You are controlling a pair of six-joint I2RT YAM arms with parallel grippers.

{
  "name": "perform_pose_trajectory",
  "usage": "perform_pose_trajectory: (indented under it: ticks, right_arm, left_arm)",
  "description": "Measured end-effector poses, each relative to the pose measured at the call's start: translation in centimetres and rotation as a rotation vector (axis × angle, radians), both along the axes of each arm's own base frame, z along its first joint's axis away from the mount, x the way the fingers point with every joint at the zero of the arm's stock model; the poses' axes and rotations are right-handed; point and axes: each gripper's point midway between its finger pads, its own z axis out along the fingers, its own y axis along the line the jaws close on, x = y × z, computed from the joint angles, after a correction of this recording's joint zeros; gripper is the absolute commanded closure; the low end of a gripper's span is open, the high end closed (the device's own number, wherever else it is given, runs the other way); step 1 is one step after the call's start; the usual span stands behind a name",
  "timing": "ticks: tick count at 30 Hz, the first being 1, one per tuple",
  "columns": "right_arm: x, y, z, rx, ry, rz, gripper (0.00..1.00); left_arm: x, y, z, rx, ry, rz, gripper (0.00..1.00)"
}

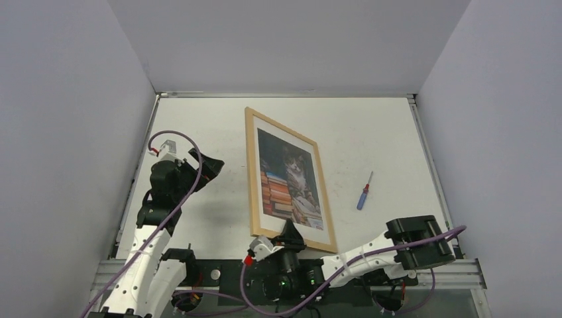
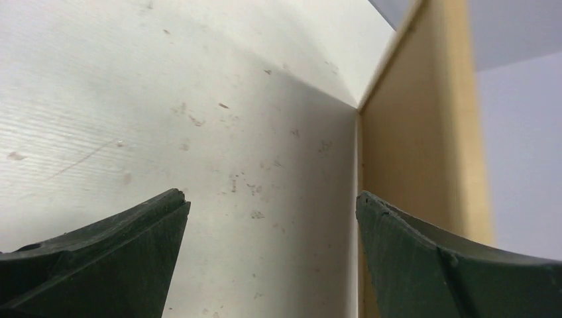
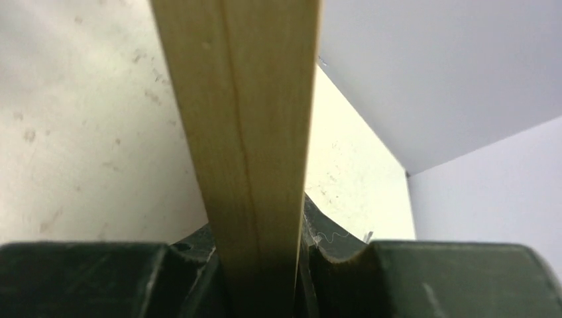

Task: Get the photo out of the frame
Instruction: Turn over the photo frame at the center of the board.

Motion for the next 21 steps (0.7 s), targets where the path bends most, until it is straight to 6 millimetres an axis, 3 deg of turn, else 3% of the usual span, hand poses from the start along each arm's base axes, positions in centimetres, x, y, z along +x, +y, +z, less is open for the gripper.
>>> perform_pose_trajectory:
  ticks: [5, 10, 21]
  right_arm:
    - [1.2, -1.3, 3.3, 0.207, 0.051, -0.037, 1.0]
    - [2.5, -2.8, 6.2, 0.413, 0.101, -0.066, 1.0]
    - [3.7, -4.9, 7.2, 0.666, 0.184, -0.074, 1.0]
  left_arm:
    - [-0.4, 2.0, -1.1, 0.038, 0.048, 0.089, 0.03]
    - [-0.3, 2.1, -2.8, 0.044, 0.115, 0.088, 0.03]
    - [0.3, -0.1, -4.0, -0.016, 0.143, -0.028, 0.03]
